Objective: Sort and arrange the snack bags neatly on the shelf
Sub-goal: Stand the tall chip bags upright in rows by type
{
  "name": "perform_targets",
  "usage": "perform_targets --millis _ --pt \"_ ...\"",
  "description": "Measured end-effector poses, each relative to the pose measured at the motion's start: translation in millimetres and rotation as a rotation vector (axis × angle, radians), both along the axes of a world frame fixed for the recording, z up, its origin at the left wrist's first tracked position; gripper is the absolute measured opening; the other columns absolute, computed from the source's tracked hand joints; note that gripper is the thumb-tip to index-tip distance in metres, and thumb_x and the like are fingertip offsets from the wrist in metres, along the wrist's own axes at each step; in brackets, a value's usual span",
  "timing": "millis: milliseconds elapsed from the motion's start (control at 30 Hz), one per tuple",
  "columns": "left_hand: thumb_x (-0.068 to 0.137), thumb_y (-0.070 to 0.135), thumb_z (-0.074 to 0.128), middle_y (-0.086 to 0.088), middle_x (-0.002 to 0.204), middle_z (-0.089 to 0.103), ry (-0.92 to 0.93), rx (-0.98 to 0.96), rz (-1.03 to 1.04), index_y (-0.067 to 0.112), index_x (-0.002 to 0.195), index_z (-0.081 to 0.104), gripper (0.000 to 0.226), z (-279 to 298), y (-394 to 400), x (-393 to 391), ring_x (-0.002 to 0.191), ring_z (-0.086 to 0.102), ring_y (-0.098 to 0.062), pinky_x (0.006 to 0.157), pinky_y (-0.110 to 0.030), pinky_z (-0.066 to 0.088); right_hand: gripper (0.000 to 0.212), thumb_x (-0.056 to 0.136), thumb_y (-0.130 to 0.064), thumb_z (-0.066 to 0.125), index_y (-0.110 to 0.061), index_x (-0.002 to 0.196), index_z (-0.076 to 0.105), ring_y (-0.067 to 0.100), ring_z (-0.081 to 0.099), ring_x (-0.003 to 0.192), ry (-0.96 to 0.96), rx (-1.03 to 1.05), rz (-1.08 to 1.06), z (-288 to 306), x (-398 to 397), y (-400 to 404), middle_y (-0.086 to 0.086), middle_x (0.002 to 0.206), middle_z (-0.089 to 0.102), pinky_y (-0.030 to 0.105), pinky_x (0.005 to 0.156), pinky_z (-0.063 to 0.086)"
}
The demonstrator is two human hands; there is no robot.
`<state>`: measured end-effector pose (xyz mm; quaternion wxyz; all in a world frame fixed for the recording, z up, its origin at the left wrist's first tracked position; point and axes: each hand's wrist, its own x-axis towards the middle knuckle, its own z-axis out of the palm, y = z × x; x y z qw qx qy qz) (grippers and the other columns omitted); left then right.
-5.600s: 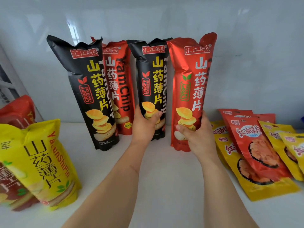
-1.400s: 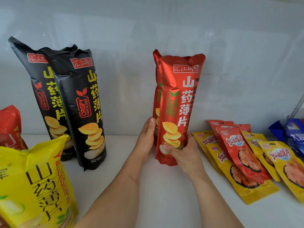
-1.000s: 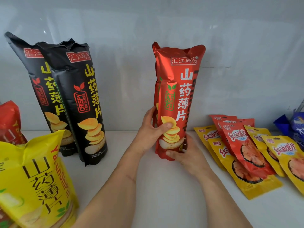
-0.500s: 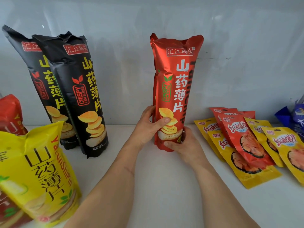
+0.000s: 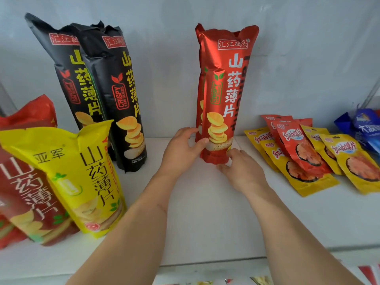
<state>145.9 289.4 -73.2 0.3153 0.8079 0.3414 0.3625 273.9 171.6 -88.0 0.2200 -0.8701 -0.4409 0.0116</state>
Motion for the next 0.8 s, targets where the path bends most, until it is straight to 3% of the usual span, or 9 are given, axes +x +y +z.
perform_targets --millis 167,333,467,667,800 --pt "0.097 0.044 0.056 0.005 0.142 0.052 0.133 0.192 0.035 0.022 0.135 0.058 0.044 22.3 -30.0 -18.9 0.124 0.053 -0.014 0.092 -0.024 0.042 0.038 0.094 -0.044 0.055 -0.024 0.126 0.058 0.028 0.059 0.110 -0.168 0.056 0.135 14.9 -27.9 -8.6 0.004 0.121 0.062 0.037 0.079 0.052" --pt "0.099 0.038 0.057 0.000 0.141 0.055 0.162 0.281 0.101 0.017 0.133 0.060 0.040 57.2 -52.7 -46.5 0.120 0.057 -0.020 0.091 -0.026 0.044 0.031 0.096 -0.040 0.054 -0.020 0.118 0.061 0.031 0.059 0.105 -0.310 0.125 0.236 37.6 -46.5 -21.2 0.007 0.116 0.064 0.034 0.069 0.045" --pt "0.099 0.040 0.054 0.002 0.138 0.057 0.242 0.346 0.165 0.022 0.134 0.058 0.040 89.0 -70.1 -71.2 0.117 0.060 -0.023 0.094 -0.036 0.050 0.030 0.097 -0.035 0.051 -0.017 0.118 0.061 0.032 0.059 0.104 -0.371 0.157 0.294 56.5 -62.9 -28.0 0.008 0.115 0.062 0.033 0.067 0.041" --pt "0.102 0.046 0.042 0.001 0.143 0.051 0.682 0.628 0.219 0.026 0.143 0.046 0.046 146.1 -85.0 -101.7 0.123 0.056 -0.026 0.093 -0.041 0.050 0.032 0.098 -0.033 0.048 -0.014 0.122 0.055 0.027 0.057 0.109 -0.400 0.187 0.375 87.8 -91.5 -20.3 0.006 0.120 0.059 0.034 0.072 0.045" --pt "0.101 0.050 0.041 0.002 0.144 0.050 0.798 0.756 0.203 0.028 0.143 0.045 0.048 189.5 -70.4 -126.4 0.130 0.051 -0.024 0.097 -0.042 0.048 0.038 0.098 -0.039 0.051 -0.016 0.128 0.054 0.027 0.055 0.113 -0.357 0.244 0.402 100.5 -108.1 -0.8 0.006 0.124 0.059 0.038 0.082 0.050"
